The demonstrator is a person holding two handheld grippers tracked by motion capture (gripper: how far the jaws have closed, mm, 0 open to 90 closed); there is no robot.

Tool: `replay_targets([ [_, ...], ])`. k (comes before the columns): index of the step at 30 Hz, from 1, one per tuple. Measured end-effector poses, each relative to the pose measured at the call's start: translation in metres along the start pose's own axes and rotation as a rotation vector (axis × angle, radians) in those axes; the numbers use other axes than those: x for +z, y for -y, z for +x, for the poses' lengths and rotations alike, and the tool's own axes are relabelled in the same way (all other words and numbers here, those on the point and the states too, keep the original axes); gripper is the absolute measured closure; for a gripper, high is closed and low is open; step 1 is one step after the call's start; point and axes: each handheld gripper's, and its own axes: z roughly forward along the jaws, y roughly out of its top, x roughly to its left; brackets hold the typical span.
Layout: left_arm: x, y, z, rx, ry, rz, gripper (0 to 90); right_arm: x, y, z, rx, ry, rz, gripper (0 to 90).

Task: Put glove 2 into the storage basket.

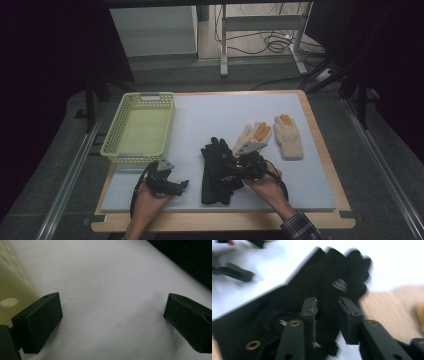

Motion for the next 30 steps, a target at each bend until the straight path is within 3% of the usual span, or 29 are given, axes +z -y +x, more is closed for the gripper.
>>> replay_targets([
  [2, 0.000, 0.000, 0.000, -0.001, 0.000, -0.001, 2.2, 0.000, 0.004, -0.004, 0.020, -0.012, -0.002, 61.1],
  [3, 0.000, 0.000, 0.000, 0.000, -0.001, 0.000, 2.1, -0.003, 0.012, -0.010, 0.063, -0.045, 0.004, 54.8],
  [6, 0.000, 0.000, 0.000, 0.000, -0.001, 0.000, 2.2, -0.006, 0.020, -0.013, 0.084, -0.062, -0.002, 51.4],
  [8, 0.000, 0.000, 0.000, 0.000, 0.000, -0.001, 2.1, -0.008, 0.027, -0.014, 0.114, -0.109, 0.002, 50.8],
  [9, 0.000, 0.000, 0.000, -0.001, 0.000, -0.001, 2.1, -0.006, 0.035, -0.013, 0.122, -0.141, 0.023, 54.2],
  [11, 0.000, 0.000, 0.000, -0.001, 0.000, -0.001, 2.2, -0.004, 0.037, -0.012, 0.118, -0.140, 0.037, 56.5],
  [12, 0.000, 0.000, 0.000, 0.000, -0.001, 0.000, 2.2, 0.000, 0.040, -0.010, 0.106, -0.126, 0.066, 62.8],
  [13, 0.000, 0.000, 0.000, 0.000, -0.001, 0.000, 2.2, 0.000, 0.044, -0.007, 0.095, -0.092, 0.053, 79.6],
  [15, 0.000, 0.000, 0.000, 0.000, -0.001, 0.000, 2.2, -0.001, 0.044, -0.007, 0.125, -0.123, 0.051, 86.0],
  [18, 0.000, 0.000, 0.000, 0.003, -0.001, 0.003, 2.2, -0.008, 0.040, -0.004, 0.101, -0.118, 0.053, 86.4],
  [21, 0.000, 0.000, 0.000, 0.001, 0.000, 0.000, 2.2, -0.021, 0.034, 0.003, 0.119, -0.171, 0.023, 86.4],
  [22, 0.000, 0.000, 0.000, 0.000, 0.000, -0.001, 2.2, -0.028, 0.030, 0.010, 0.110, -0.220, 0.030, 86.0],
  [23, 0.000, 0.000, 0.000, 0.000, 0.000, -0.001, 2.2, -0.028, 0.030, 0.010, 0.110, -0.220, 0.030, 86.0],
  [24, 0.000, 0.000, 0.000, -0.001, 0.000, -0.002, 2.2, -0.029, 0.028, 0.019, 0.063, -0.239, 0.072, 83.1],
  [25, 0.000, 0.000, 0.000, -0.001, 0.000, -0.002, 2.2, -0.029, 0.028, 0.019, 0.063, -0.239, 0.072, 83.1],
  [26, 0.000, 0.000, 0.000, 0.000, -0.001, 0.000, 2.2, -0.028, 0.026, 0.022, 0.037, -0.225, 0.058, 67.5],
  [27, 0.000, 0.000, 0.000, 0.000, -0.001, -0.001, 2.2, -0.028, 0.026, 0.022, 0.037, -0.225, 0.058, 67.5],
  [28, 0.000, 0.000, 0.000, 0.000, 0.000, -0.001, 2.2, -0.026, 0.021, 0.017, 0.015, -0.151, 0.019, 63.5],
  [30, 0.000, 0.000, 0.000, -0.001, 0.000, -0.001, 2.2, -0.024, 0.018, 0.015, 0.007, -0.122, 0.007, 63.2],
])
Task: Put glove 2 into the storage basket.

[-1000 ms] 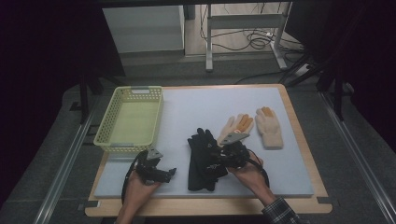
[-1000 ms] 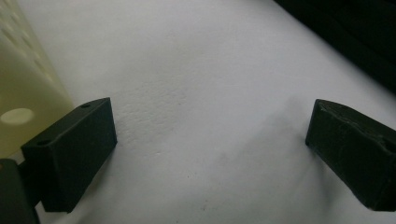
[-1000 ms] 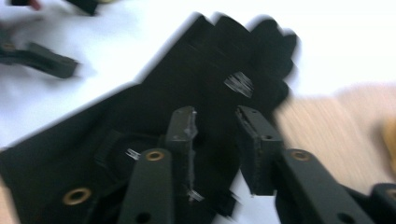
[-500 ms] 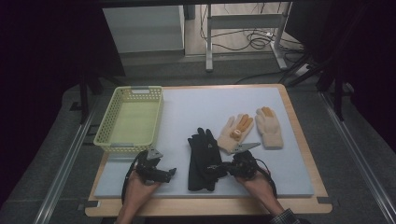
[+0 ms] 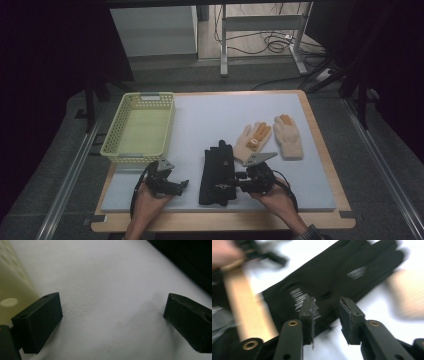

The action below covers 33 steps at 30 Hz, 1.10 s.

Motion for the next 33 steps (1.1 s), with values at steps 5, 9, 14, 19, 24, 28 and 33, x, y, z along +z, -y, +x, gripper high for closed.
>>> replay_targets([
  [5, 0.000, 0.000, 0.000, -0.004, 0.000, -0.004, 2.2, 0.027, -0.019, -0.008, -0.038, -0.009, -0.034, 57.7],
  [9, 0.000, 0.000, 0.000, 0.004, 0.000, 0.003, 2.2, 0.031, -0.019, 0.013, -0.078, -0.098, -0.019, 54.1],
  [14, 0.000, 0.000, 0.000, 0.004, 0.000, 0.003, 2.2, 0.025, -0.011, 0.036, -0.122, -0.175, 0.000, 51.7],
  [19, 0.000, 0.000, 0.000, 0.001, -0.001, 0.001, 2.2, 0.034, -0.005, 0.049, -0.191, -0.171, 0.045, 51.0],
  [24, 0.000, 0.000, 0.000, 0.001, -0.001, 0.002, 2.2, 0.044, 0.002, 0.060, -0.305, -0.058, 0.055, 80.4],
  [28, 0.000, 0.000, 0.000, 0.004, 0.000, 0.002, 2.2, 0.043, 0.002, 0.060, -0.316, -0.043, 0.063, 84.7],
  [33, 0.000, 0.000, 0.000, 0.000, 0.000, -0.001, 2.2, 0.037, -0.002, 0.058, -0.264, -0.080, 0.033, 86.0],
])
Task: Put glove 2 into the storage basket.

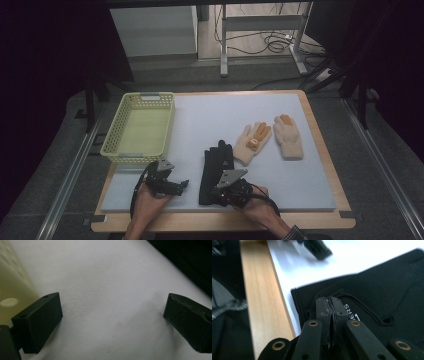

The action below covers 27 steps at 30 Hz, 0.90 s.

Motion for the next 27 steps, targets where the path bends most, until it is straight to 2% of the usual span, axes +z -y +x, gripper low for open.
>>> replay_targets([
  [5, 0.000, 0.000, 0.000, 0.000, -0.001, 0.001, 2.2, -0.013, -0.015, -0.003, 0.044, -0.030, -0.077, 86.0],
  [7, 0.000, 0.000, 0.000, 0.000, 0.001, 0.001, 2.2, -0.015, -0.026, -0.004, 0.065, -0.058, -0.106, 85.9],
  [9, 0.000, 0.000, 0.000, 0.001, 0.000, 0.002, 2.2, -0.006, -0.029, -0.002, 0.083, -0.100, -0.084, 85.0],
  [10, 0.000, 0.000, 0.000, 0.001, 0.000, 0.002, 2.2, -0.006, -0.029, -0.002, 0.083, -0.100, -0.084, 85.0],
  [11, 0.000, 0.000, 0.000, 0.001, 0.000, 0.002, 2.2, 0.005, -0.026, 0.001, 0.078, -0.090, -0.058, 80.5],
  [12, 0.000, 0.000, 0.000, 0.001, 0.000, 0.002, 2.2, 0.005, -0.026, 0.001, 0.078, -0.090, -0.058, 80.5],
  [13, 0.000, 0.000, 0.000, 0.001, 0.000, 0.002, 2.2, 0.007, -0.024, 0.001, 0.082, -0.095, -0.060, 74.5],
  [14, 0.000, 0.000, 0.000, -0.003, 0.001, 0.001, 2.2, 0.004, -0.020, -0.003, 0.100, -0.083, -0.081, 69.0],
  [15, 0.000, 0.000, 0.000, -0.003, 0.001, 0.001, 2.2, 0.004, -0.020, -0.003, 0.100, -0.083, -0.081, 69.0],
  [16, 0.000, 0.000, 0.000, -0.003, 0.001, 0.001, 2.2, -0.003, -0.017, -0.008, 0.118, -0.073, -0.103, 67.8],
  [18, 0.000, 0.000, 0.000, -0.007, 0.001, -0.002, 2.2, -0.021, -0.008, -0.024, 0.144, 0.000, -0.129, 67.3],
  [20, -0.001, 0.000, 0.000, -0.007, 0.002, -0.003, 2.9, -0.029, 0.000, -0.034, 0.163, 0.039, -0.130, 69.4],
  [21, -0.003, 0.002, 0.001, 0.011, -0.007, 0.003, 2.7, -0.033, 0.008, -0.041, 0.184, 0.062, -0.122, 72.5],
  [22, -0.003, 0.002, 0.001, 0.011, -0.007, 0.003, 2.2, -0.033, 0.008, -0.041, 0.184, 0.062, -0.122, 72.5],
  [23, -0.005, 0.003, 0.003, 0.010, -0.013, 0.009, 2.1, -0.034, 0.022, -0.050, 0.220, 0.077, -0.108, 77.9],
  [25, -0.009, 0.005, 0.007, 0.001, -0.033, 0.016, 1.8, -0.032, 0.028, -0.053, 0.235, 0.076, -0.097, 79.5],
  [27, -0.013, 0.009, 0.012, -0.004, -0.062, 0.015, 0.6, -0.021, 0.044, -0.055, 0.257, 0.062, -0.061, 81.2],
])
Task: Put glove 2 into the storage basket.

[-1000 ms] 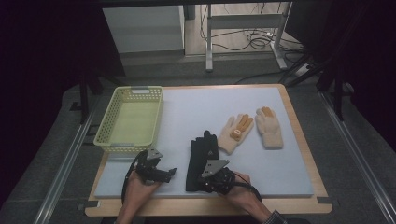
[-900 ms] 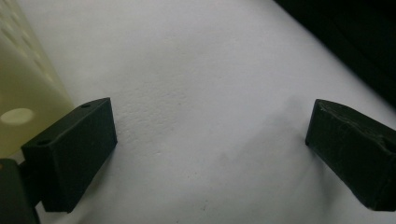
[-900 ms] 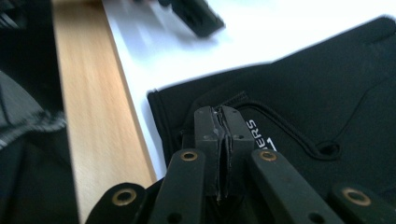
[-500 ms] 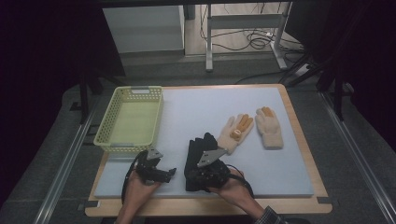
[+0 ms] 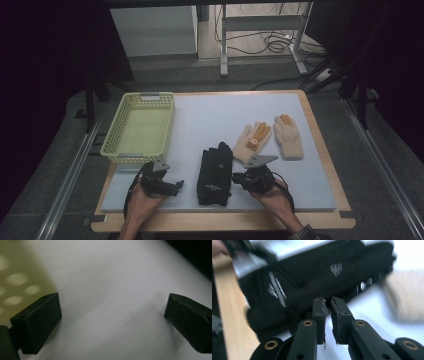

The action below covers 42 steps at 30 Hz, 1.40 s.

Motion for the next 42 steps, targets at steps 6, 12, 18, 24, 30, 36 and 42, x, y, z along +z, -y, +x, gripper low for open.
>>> replay_targets([
  [6, -0.007, 0.009, 0.013, -0.007, -0.030, -0.006, 0.5, 0.016, 0.005, 0.006, -0.010, -0.026, 0.004, 81.5],
  [12, -0.006, 0.013, 0.026, -0.040, 0.014, -0.005, 0.8, 0.036, -0.008, 0.021, -0.047, -0.058, 0.004, 80.8],
  [18, -0.006, 0.013, 0.027, -0.045, 0.015, -0.005, 0.7, 0.049, -0.020, 0.032, -0.095, -0.064, 0.016, 74.7],
  [24, -0.006, 0.013, 0.027, -0.047, 0.016, -0.007, 0.7, 0.023, -0.013, 0.014, -0.069, 0.005, -0.010, 64.2],
  [30, -0.006, 0.013, 0.027, -0.048, 0.017, -0.007, 0.5, -0.008, -0.003, -0.015, -0.017, 0.111, -0.030, 51.6],
  [36, -0.006, 0.013, 0.027, -0.049, 0.018, -0.006, 0.5, -0.031, 0.011, -0.041, 0.033, 0.202, -0.033, 37.2],
  [42, -0.006, 0.013, 0.027, -0.051, 0.018, -0.006, 0.6, -0.044, 0.029, -0.063, 0.088, 0.279, -0.024, 26.8],
])
